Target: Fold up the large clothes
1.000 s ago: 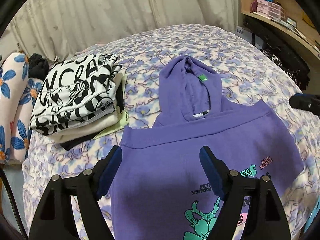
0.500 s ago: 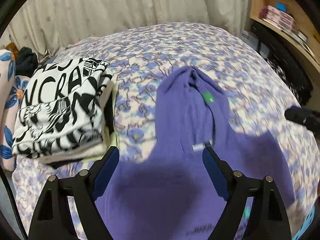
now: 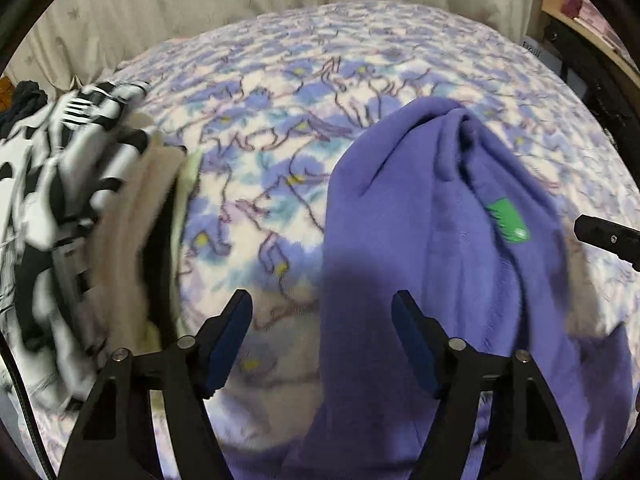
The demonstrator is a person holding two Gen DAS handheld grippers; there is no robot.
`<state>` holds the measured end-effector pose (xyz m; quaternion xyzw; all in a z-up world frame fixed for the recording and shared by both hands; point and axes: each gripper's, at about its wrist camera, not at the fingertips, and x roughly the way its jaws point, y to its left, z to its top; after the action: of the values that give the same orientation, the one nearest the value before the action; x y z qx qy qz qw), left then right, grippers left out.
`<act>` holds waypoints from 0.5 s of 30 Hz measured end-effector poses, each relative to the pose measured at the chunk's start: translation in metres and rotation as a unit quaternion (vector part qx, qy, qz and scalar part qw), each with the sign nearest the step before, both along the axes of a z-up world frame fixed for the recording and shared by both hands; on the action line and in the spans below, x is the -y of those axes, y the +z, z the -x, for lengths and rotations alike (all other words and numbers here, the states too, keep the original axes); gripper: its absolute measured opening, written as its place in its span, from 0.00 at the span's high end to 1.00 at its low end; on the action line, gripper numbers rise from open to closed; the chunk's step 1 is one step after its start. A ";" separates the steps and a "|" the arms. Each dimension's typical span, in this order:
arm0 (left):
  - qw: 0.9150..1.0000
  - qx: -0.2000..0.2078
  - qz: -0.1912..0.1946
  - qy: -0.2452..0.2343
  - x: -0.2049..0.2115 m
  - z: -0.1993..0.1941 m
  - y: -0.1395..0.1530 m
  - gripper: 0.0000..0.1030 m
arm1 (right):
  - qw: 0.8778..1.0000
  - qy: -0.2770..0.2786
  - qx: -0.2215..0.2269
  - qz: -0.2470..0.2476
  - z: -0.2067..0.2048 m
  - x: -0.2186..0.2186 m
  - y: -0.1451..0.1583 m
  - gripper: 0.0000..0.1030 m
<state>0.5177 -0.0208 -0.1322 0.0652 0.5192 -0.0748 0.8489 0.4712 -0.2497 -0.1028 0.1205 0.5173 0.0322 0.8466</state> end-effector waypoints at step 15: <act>0.999 -0.011 0.044 -0.002 0.010 -0.024 -0.037 0.97 | 1.000 0.008 0.006 -0.025 -0.031 -0.009 -0.039 0.92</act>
<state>0.5421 -0.0311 -0.1690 0.0273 0.5245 -0.0998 0.8451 0.5025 -0.2409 -0.1414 0.1371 0.5119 0.0528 0.8464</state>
